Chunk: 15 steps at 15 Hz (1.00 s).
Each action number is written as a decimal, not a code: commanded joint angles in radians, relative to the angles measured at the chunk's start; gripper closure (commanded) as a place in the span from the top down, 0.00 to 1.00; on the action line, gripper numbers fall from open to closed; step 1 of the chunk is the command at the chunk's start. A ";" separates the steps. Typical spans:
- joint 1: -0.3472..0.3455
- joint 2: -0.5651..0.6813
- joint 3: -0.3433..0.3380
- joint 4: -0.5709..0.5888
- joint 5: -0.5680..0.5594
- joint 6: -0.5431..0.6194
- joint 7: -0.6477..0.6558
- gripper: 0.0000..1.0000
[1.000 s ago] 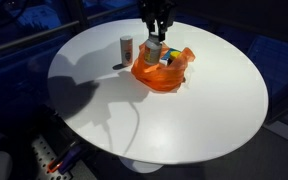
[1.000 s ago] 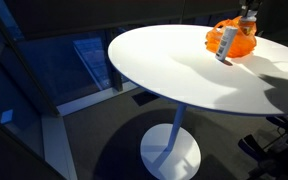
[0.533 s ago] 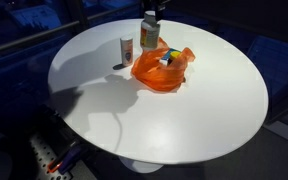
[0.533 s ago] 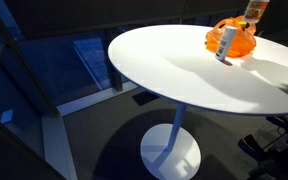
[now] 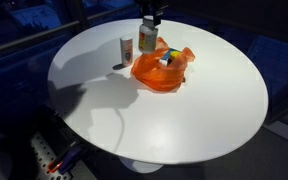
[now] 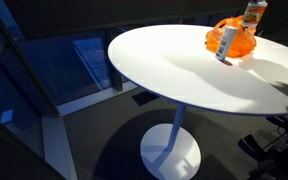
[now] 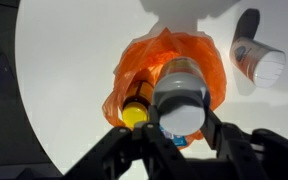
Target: Remove the white bottle from the plastic and put it on the table
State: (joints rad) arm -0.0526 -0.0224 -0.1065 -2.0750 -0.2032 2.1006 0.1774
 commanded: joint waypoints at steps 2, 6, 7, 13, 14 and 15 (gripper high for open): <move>0.012 -0.019 0.044 0.008 -0.009 0.005 -0.008 0.20; 0.038 -0.035 0.087 0.021 -0.014 0.025 -0.016 0.20; 0.045 -0.042 0.097 0.022 -0.015 0.032 -0.018 0.20; 0.082 -0.034 0.141 0.032 0.023 0.102 -0.043 0.20; 0.089 -0.023 0.147 0.036 0.033 0.114 -0.049 0.20; 0.095 -0.013 0.151 0.040 0.043 0.126 -0.057 0.20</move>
State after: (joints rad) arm 0.0324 -0.0615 0.0334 -2.0620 -0.1959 2.2029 0.1648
